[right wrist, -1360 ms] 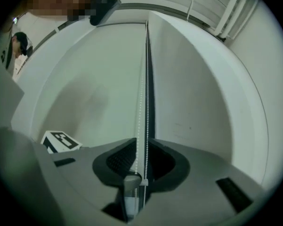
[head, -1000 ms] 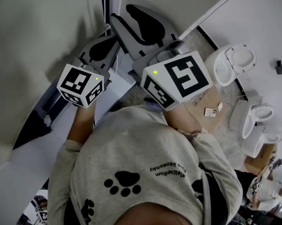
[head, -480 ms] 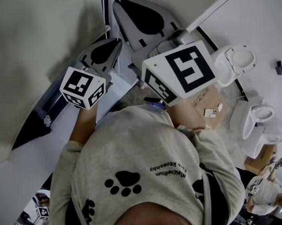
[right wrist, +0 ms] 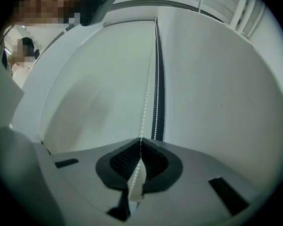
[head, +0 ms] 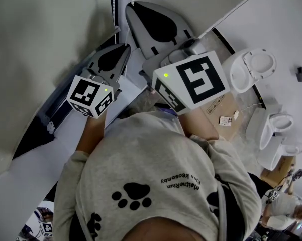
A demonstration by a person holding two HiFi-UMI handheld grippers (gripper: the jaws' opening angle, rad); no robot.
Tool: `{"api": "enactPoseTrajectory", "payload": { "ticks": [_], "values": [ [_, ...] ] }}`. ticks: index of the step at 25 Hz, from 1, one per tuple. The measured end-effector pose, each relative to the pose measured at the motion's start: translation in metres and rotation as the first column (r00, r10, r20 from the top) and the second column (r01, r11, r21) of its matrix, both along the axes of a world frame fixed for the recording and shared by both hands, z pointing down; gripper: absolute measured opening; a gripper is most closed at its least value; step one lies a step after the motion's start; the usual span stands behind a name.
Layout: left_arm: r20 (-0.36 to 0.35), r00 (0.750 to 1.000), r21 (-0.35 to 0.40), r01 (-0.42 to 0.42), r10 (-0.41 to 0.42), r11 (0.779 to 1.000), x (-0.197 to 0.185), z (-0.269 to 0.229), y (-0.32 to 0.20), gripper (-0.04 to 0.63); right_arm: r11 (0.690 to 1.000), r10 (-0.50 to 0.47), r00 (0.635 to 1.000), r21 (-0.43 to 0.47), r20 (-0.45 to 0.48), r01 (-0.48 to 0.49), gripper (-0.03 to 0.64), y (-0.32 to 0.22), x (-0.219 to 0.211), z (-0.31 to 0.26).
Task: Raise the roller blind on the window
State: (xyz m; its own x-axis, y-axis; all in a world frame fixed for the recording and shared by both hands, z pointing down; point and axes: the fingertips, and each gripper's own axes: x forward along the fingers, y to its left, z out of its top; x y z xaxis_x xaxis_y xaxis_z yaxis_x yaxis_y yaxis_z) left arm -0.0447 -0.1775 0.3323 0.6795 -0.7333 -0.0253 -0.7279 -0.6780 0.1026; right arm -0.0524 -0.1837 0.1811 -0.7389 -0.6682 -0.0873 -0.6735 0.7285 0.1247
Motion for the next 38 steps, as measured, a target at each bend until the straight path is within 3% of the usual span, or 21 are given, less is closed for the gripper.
{"api": "enactPoseTrajectory", "payload": {
  "ticks": [9, 16, 23, 30, 38],
  "values": [
    [-0.024, 1.0, -0.058, -0.002, 0.001, 0.998, 0.004, 0.038, -0.001, 0.009, 0.998, 0.015, 1.0, -0.057, -0.027, -0.016, 0.012, -0.006, 0.002, 0.039],
    [-0.005, 1.0, -0.113, 0.017, -0.018, 0.993, 0.0, 0.079, 0.006, 0.009, 0.995, 0.033, 0.998, -0.09, -0.052, -0.037, 0.012, 0.003, 0.002, 0.078],
    [0.078, 0.997, -0.139, 0.038, -0.028, 0.99, 0.002, 0.127, 0.01, 0.009, 0.99, 0.061, 0.995, -0.12, -0.081, -0.071, 0.012, 0.009, 0.003, 0.127],
    [0.086, 0.996, -0.195, 0.041, -0.025, 0.98, 0.001, 0.16, 0.012, 0.009, 0.984, 0.072, 0.995, -0.161, -0.065, -0.082, 0.011, 0.009, 0.005, 0.159],
    [0.185, 0.983, -0.233, 0.05, -0.006, 0.971, 0.002, 0.207, 0.018, 0.009, 0.977, 0.07, 0.99, -0.19, -0.123, -0.093, 0.011, 0.012, 0.006, 0.204]
  ]
}}
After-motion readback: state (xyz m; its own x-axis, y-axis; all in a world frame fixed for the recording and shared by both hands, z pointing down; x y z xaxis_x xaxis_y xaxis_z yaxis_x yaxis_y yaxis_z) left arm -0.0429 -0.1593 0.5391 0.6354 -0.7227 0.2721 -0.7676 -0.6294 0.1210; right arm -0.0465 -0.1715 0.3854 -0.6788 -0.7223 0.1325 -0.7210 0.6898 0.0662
